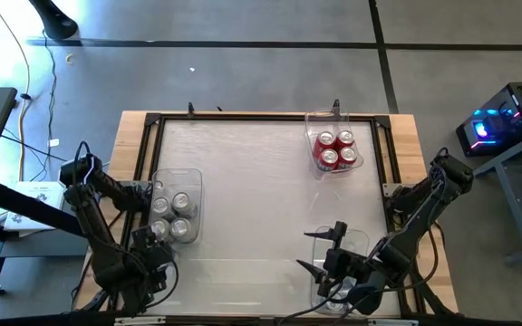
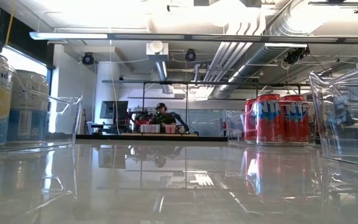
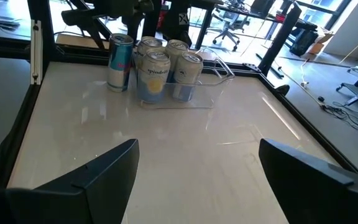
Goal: Sort soda cans
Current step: Put the blue soda can into the bottom right transparent bin
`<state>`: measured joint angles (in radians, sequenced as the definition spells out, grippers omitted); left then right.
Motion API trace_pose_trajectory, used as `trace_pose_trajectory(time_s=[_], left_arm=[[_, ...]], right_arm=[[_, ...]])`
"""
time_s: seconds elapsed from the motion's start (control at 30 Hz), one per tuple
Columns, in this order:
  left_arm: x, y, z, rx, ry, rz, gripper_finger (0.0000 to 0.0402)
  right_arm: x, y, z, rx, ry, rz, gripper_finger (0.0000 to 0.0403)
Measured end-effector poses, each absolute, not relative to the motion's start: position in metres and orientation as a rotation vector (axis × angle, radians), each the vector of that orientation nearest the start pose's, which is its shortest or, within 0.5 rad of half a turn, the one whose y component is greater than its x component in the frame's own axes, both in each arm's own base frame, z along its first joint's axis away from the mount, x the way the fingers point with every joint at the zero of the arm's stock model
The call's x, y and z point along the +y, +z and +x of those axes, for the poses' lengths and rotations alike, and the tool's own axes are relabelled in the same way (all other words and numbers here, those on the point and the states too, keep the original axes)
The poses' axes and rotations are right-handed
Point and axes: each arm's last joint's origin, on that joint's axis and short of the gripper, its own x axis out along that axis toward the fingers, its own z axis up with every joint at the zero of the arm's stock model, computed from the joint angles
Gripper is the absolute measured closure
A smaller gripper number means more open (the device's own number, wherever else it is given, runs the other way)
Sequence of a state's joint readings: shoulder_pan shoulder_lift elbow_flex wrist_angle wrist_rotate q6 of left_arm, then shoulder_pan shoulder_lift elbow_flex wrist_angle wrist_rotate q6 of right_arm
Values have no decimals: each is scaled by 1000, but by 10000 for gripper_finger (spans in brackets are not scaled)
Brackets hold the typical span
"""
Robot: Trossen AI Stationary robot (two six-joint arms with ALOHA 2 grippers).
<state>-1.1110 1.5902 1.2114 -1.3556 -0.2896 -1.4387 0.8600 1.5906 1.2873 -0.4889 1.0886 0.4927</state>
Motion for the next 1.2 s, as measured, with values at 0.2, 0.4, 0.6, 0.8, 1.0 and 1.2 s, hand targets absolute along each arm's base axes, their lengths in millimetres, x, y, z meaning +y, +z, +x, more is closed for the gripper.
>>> trace_pose_trajectory(time_s=[0.2,0.4,0.6,0.8,1.0,1.2], left_arm=[[-229,239,123,1298,423,-56,90],[-234,238,129,1266,383,-128,155],[-241,250,163,1184,233,-239,177],[-222,281,225,1001,108,-214,177],[-175,299,293,839,-50,-145,177],[-133,273,339,891,-161,-18,177]], right_arm=[[236,294,237,373,-313,-174,75],[238,294,235,378,-298,-177,75],[249,294,223,360,-269,-225,75],[258,299,207,340,-228,-237,75],[257,303,185,355,-209,-152,75],[248,292,168,407,-289,20,75]])
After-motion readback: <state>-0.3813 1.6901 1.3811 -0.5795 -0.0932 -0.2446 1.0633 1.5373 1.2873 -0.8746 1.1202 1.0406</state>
